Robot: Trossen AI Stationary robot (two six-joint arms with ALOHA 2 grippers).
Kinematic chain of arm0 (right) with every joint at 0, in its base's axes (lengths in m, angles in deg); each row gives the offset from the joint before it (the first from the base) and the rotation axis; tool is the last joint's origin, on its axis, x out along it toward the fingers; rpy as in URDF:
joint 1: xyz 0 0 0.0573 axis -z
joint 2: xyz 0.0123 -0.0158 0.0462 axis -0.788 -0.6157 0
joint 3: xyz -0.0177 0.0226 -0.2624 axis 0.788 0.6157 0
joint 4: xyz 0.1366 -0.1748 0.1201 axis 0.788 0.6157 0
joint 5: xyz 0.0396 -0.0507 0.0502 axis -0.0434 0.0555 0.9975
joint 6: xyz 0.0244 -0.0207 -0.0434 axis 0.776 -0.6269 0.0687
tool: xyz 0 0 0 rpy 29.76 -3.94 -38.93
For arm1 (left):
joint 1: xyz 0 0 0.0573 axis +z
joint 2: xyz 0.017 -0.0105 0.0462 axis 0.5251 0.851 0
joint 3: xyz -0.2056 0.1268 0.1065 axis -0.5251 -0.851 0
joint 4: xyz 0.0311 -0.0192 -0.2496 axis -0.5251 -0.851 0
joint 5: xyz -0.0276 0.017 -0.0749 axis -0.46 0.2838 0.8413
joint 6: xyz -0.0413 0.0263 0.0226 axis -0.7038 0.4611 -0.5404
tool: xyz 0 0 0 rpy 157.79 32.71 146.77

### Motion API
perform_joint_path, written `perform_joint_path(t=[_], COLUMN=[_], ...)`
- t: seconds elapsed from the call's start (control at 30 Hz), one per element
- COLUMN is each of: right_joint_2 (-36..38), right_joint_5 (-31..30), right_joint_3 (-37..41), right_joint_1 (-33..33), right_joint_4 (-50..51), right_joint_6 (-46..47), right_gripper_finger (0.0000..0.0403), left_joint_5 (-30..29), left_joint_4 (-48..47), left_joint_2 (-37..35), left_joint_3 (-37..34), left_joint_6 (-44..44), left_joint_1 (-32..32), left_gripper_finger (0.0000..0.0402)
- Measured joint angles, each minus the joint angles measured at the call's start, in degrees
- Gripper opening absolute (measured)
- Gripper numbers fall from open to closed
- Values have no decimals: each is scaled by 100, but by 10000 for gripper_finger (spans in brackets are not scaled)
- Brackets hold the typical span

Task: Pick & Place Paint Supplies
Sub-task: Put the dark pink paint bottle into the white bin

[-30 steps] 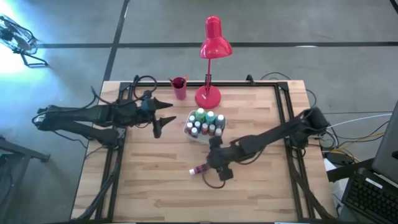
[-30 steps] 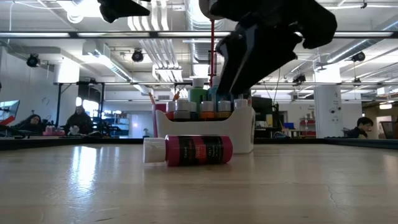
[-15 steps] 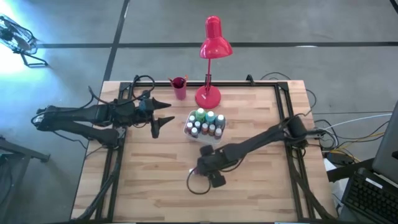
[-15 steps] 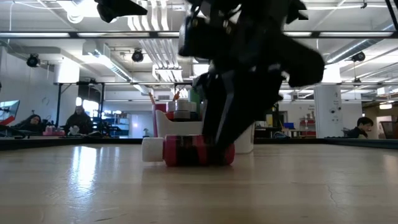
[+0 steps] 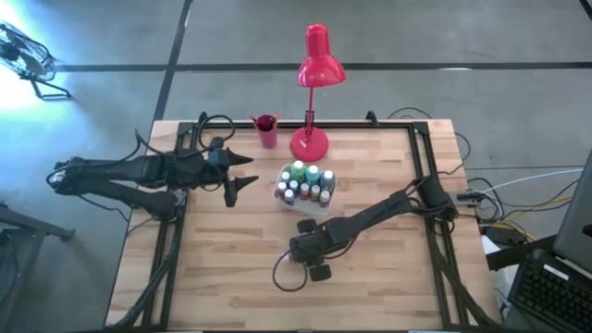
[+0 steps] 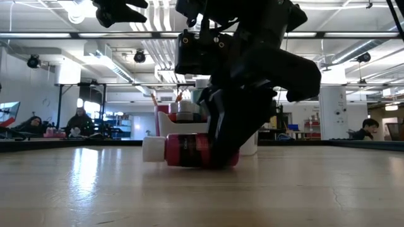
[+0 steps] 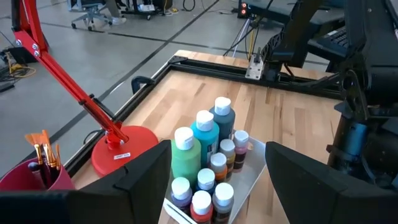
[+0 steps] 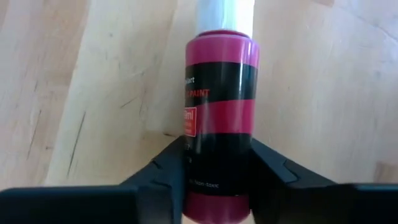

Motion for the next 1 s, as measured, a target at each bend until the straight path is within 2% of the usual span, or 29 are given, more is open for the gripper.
perform_joint_path(t=[0.07,0.27,0.4,0.47,0.57,0.7,0.77,0.9,1.0], right_joint_2=[94,973,1826,2353,3177,4052,4426,4870,5018], right_joint_5=[-32,-104,-875,-1448,-2059,-2591,-2625,-2580,-2549], right_joint_3=[14,97,583,958,1641,2629,3047,3683,3908], right_joint_1=[0,-21,-147,-209,-254,-252,-244,-249,-254], right_joint_4=[13,239,246,-56,-987,-2476,-3382,-4687,-4997], right_joint_6=[75,153,277,399,427,183,-97,-609,-690], right_gripper_finger=[107,107,107,107,107,107,107,107,107], left_joint_5=[1,19,161,325,779,1563,1858,2046,2197], left_joint_4=[-9,45,686,1422,3042,5494,6526,7485,7936], left_joint_2=[2,0,-2,-2,50,370,644,1360,2021], left_joint_3=[0,-17,-351,-673,-1324,-2224,-2548,-2742,-2479], left_joint_6=[0,2,43,158,358,386,374,382,548], left_joint_1=[0,-8,-23,-28,-28,-28,-28,-28,-31], left_gripper_finger=[264,264,264,264,264,264,264,264,264])
